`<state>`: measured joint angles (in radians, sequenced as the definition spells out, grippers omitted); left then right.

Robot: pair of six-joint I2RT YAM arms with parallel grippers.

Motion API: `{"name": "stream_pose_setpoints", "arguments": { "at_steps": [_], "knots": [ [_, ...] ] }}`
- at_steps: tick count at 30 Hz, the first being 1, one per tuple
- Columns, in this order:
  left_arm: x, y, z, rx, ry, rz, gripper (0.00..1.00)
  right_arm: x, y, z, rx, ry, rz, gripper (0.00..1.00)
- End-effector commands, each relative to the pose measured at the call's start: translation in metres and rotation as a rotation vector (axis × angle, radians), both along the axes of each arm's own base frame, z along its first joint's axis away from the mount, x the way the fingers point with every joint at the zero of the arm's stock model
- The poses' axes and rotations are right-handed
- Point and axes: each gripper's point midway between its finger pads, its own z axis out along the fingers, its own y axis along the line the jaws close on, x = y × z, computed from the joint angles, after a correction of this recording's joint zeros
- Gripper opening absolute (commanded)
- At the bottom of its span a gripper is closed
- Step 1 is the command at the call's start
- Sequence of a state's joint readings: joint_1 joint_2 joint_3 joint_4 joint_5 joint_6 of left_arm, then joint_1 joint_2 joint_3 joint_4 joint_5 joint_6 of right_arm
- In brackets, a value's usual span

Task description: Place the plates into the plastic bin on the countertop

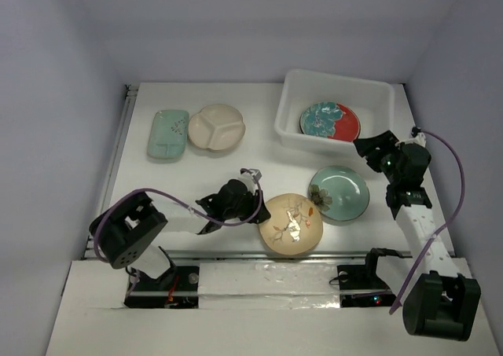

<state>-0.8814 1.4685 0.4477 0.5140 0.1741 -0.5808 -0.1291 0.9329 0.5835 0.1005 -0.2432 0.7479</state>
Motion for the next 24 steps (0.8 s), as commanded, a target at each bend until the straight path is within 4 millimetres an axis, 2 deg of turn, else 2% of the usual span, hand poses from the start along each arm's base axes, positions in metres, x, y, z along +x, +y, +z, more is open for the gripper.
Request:
{"name": "stream_pose_setpoints", "arguments": {
  "at_steps": [1, 2, 5, 6, 8, 11, 14, 15, 17, 18, 24],
  "knots": [
    [-0.002, -0.003, -0.014, 0.026, 0.034, -0.028, 0.31, -0.005, 0.015, 0.012, -0.017, -0.085, 0.090, 0.63],
    [-0.001, -0.004, -0.016, 0.028, 0.037, -0.030, 0.28, -0.007, 0.017, 0.011, -0.018, -0.089, 0.099, 0.63],
    [0.002, -0.002, -0.030, 0.061, 0.064, -0.020, 0.03, -0.013, 0.021, 0.008, -0.026, -0.091, 0.125, 0.63],
    [0.001, 0.000, -0.036, 0.077, 0.073, -0.015, 0.00, -0.014, 0.021, 0.008, -0.032, -0.095, 0.129, 0.63],
    [0.002, 0.005, -0.040, 0.097, 0.072, 0.005, 0.00, -0.016, 0.022, 0.010, -0.036, -0.099, 0.136, 0.63],
    [0.011, 0.017, -0.034, 0.109, 0.047, 0.062, 0.00, -0.019, 0.024, 0.012, -0.038, -0.111, 0.145, 0.63],
    [0.019, 0.033, -0.017, 0.093, 0.019, 0.124, 0.00, -0.021, 0.026, 0.018, -0.039, -0.132, 0.153, 0.63],
    [0.019, 0.034, -0.003, 0.060, -0.008, 0.129, 0.00, -0.022, 0.027, 0.018, -0.038, -0.134, 0.159, 0.63],
    [0.020, 0.043, 0.008, 0.050, -0.019, 0.160, 0.00, -0.022, 0.028, 0.022, -0.039, -0.150, 0.165, 0.63],
    [0.024, 0.043, 0.029, 0.003, -0.054, 0.177, 0.00, -0.023, 0.029, 0.020, -0.032, -0.148, 0.173, 0.63],
    [0.026, 0.047, 0.079, -0.174, -0.076, 0.197, 0.00, -0.022, 0.039, 0.012, 0.001, -0.134, 0.229, 0.63]
  ]
}}
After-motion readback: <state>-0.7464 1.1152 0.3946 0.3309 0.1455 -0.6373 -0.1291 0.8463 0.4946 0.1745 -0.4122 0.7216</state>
